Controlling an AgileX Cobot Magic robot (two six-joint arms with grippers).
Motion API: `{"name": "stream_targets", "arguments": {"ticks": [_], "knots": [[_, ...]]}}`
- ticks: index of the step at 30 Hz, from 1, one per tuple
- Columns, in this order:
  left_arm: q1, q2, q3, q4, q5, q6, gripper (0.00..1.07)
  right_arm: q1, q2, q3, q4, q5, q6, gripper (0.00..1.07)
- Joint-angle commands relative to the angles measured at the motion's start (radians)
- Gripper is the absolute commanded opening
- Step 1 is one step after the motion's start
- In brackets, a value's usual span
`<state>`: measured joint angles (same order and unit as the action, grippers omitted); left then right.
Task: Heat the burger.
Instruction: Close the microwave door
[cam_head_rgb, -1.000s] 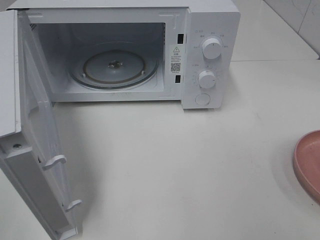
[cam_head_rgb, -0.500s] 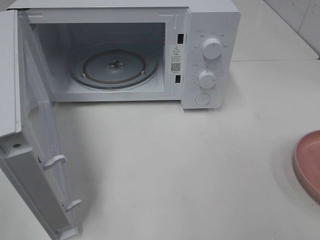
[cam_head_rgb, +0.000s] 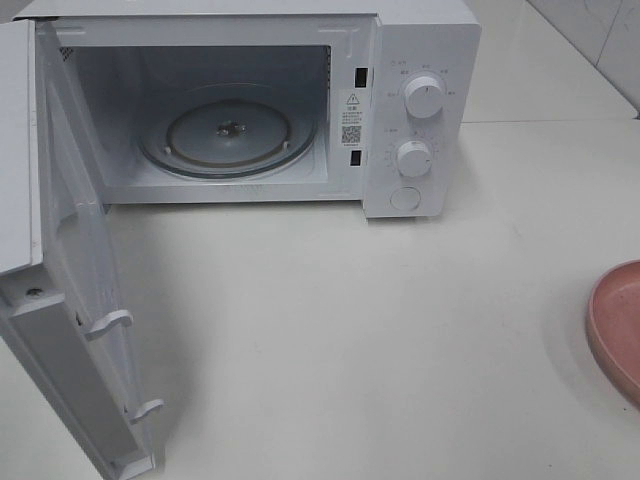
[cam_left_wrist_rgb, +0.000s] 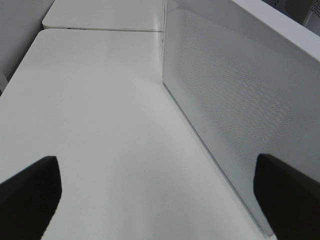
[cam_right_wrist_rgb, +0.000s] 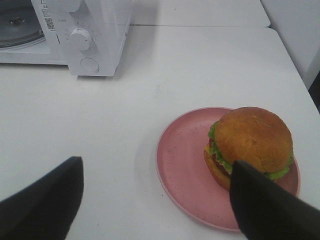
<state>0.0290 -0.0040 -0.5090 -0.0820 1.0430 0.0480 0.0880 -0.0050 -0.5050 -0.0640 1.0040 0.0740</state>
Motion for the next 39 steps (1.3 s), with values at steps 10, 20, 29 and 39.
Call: {"name": "stream_targets", "arguments": {"ticks": [10, 20, 29, 39], "knots": [[0.001, -0.021, 0.004, -0.016, -0.005, -0.002, 1.00, -0.009, -0.025, 0.001, -0.003, 0.001, -0.006, 0.76], [0.001, 0.012, -0.036, -0.025, -0.018, -0.018, 0.96, -0.009, -0.025, 0.001, -0.003, 0.001, -0.006, 0.76], [0.001, 0.138, -0.040, -0.001, -0.132, -0.020, 0.62, -0.009, -0.025, 0.001, -0.003, 0.001, -0.006, 0.76], [0.001, 0.301, 0.016, 0.005, -0.295, -0.019, 0.00, -0.009, -0.025, 0.001, -0.003, 0.001, -0.006, 0.76]]}}
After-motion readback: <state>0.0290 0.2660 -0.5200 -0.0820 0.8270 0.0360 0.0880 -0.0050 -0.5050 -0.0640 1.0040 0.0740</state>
